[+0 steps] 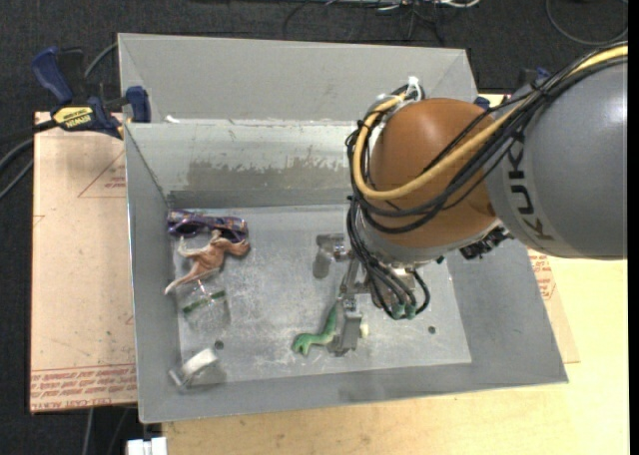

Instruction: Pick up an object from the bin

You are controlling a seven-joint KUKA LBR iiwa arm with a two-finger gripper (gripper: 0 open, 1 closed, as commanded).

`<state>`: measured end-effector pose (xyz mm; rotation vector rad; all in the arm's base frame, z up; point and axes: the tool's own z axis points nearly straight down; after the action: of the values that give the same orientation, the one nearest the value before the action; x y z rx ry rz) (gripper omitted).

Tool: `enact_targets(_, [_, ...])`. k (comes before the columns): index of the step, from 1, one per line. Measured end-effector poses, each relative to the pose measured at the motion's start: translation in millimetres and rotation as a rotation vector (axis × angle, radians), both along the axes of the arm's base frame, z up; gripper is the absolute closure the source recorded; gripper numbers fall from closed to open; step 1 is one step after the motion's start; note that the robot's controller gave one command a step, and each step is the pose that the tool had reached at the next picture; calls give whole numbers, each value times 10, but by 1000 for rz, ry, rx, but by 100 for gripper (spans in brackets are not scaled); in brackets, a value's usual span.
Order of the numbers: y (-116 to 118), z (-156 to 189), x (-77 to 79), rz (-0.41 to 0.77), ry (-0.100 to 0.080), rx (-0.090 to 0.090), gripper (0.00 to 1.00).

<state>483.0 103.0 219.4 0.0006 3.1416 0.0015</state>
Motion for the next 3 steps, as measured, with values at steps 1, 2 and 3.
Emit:
enact_targets(1, [-278, -750, -8, 117, 10, 0, 0])
enact_targets(2, [-244, -1045, 159, 291, 0, 1, 0])
enact_targets(3, [-561, -1487, 116, 464, 9, 3, 100])
